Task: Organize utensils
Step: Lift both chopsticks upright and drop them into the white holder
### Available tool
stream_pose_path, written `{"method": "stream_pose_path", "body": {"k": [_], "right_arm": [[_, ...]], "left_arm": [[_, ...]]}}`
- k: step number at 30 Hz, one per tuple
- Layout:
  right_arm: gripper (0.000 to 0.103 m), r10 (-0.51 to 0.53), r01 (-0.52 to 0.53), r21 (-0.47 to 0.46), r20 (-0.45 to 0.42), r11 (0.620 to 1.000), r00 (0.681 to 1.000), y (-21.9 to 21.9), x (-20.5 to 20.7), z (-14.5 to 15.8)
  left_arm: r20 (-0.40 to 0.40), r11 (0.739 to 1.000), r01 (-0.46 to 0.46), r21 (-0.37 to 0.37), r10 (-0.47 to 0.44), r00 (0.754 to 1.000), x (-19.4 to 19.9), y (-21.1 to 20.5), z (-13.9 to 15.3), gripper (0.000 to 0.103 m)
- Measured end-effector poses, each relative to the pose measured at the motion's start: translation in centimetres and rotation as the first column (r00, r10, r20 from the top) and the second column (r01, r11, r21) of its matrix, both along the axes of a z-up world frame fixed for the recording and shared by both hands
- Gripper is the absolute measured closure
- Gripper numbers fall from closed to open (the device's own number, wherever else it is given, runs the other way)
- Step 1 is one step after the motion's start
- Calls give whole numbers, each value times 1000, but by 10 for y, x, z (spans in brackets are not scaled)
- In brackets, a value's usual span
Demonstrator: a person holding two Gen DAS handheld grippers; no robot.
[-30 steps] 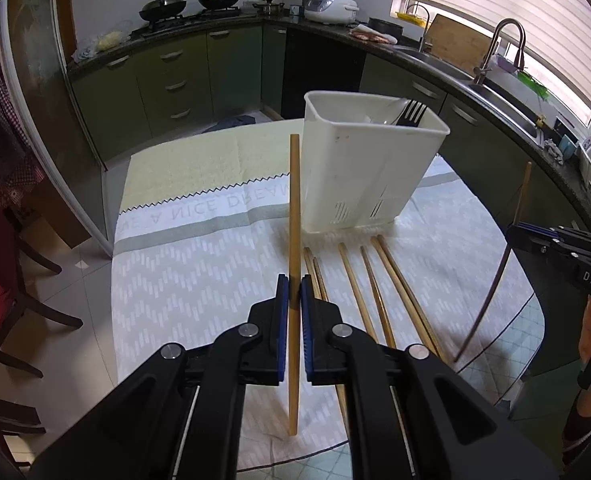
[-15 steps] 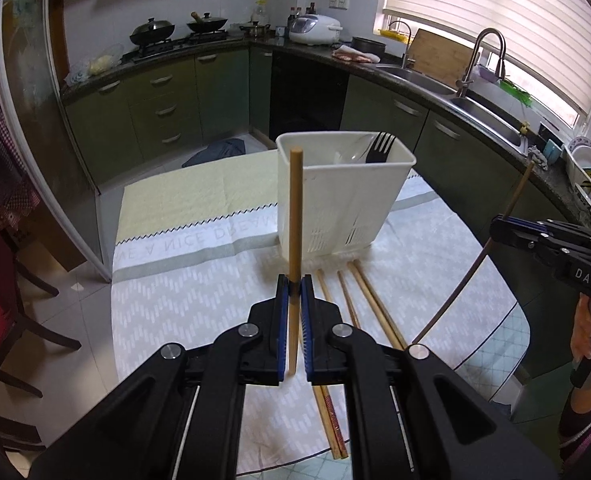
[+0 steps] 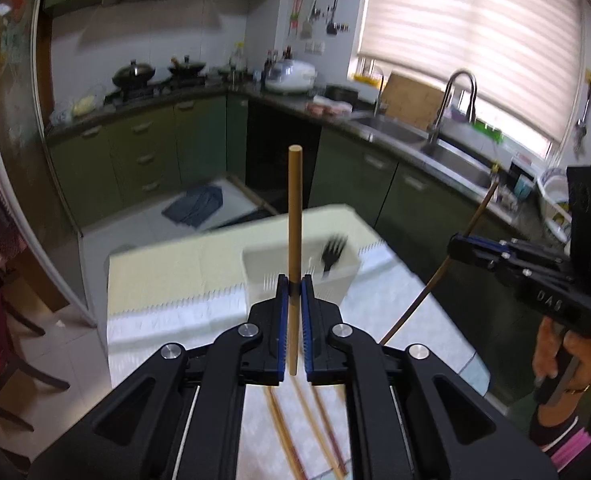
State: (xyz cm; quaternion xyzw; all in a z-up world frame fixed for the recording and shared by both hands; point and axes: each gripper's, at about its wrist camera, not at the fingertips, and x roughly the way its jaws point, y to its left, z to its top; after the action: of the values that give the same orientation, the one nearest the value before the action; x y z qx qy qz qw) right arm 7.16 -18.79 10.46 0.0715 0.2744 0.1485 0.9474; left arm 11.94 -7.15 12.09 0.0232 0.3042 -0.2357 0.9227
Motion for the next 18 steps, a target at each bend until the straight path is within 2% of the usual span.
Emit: {"method": "stream_pose_path", "body": {"k": [6,9,12,15,18], "right_arm": [[96,-47,45,24,108,999,993,-8,19,49],[96,-80,76,32,139,997,987,-11,36,60],[96,-104,99,40,145,994,984,-13,58,61],[96,-125,123,24,123,992,985,-11,82,46],[96,-120,119,10,55,993,991,-8,105,20]], "left_arm": [[129,999,-22,-47,28,991,18,-7,52,97],[173,998,-39,-53,47,984,31,-12,60,97],[193,998,-55,-26,59,979,48,-22,52,97],[135,999,-54,-6,54,989,67,-30,29,97],[73,998,-58,25,56,996,83,-37,2,97]]}}
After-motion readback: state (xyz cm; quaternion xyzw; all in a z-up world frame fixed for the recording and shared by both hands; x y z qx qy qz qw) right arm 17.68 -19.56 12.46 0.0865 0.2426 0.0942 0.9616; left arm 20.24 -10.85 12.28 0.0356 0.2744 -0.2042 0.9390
